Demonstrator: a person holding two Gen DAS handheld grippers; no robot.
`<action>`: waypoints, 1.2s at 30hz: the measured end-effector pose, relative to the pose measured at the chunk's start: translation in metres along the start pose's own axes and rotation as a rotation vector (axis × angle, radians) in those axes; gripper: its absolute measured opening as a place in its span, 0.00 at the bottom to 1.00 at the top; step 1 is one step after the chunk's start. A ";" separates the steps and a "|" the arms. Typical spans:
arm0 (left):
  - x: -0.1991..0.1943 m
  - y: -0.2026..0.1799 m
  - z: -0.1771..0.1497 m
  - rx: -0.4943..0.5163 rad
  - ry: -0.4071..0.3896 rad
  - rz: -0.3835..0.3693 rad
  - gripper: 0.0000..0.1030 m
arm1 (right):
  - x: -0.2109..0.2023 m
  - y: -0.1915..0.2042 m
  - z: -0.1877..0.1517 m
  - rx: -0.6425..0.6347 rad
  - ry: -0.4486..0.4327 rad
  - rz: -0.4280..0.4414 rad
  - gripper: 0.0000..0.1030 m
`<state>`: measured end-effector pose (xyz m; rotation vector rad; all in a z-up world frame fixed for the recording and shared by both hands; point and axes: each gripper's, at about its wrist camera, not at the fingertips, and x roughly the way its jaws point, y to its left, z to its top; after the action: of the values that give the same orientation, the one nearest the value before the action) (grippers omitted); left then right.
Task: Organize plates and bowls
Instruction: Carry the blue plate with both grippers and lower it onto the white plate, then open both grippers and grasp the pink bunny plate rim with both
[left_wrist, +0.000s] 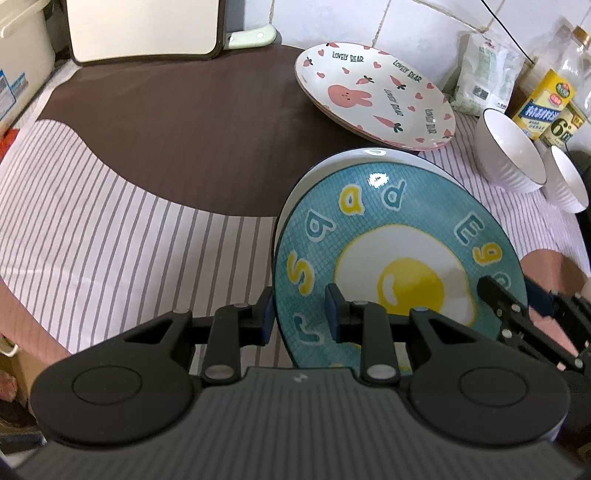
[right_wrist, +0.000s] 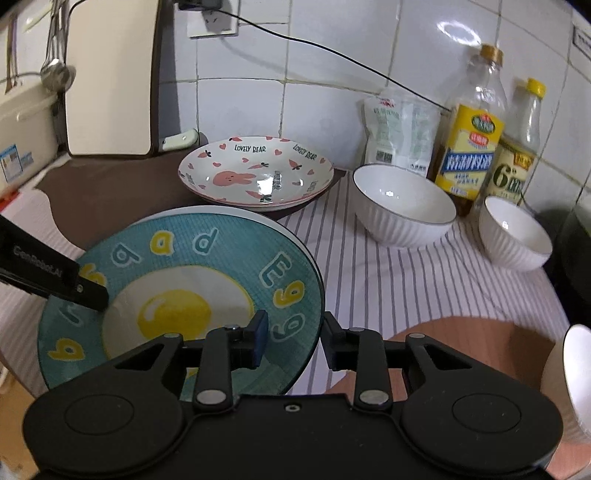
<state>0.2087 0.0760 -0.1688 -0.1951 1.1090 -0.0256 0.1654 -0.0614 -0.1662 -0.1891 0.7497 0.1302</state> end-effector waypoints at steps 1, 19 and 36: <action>0.000 -0.001 -0.001 0.007 -0.001 0.002 0.26 | 0.001 0.001 0.000 -0.009 -0.004 -0.008 0.35; -0.066 0.009 0.047 0.092 -0.146 -0.048 0.28 | -0.027 -0.023 0.050 0.107 -0.126 0.160 0.51; 0.001 0.030 0.124 0.054 -0.345 -0.161 0.54 | 0.075 -0.036 0.077 0.526 -0.021 0.253 0.69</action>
<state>0.3174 0.1228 -0.1209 -0.2302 0.7460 -0.1599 0.2780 -0.0764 -0.1583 0.4081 0.7604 0.1705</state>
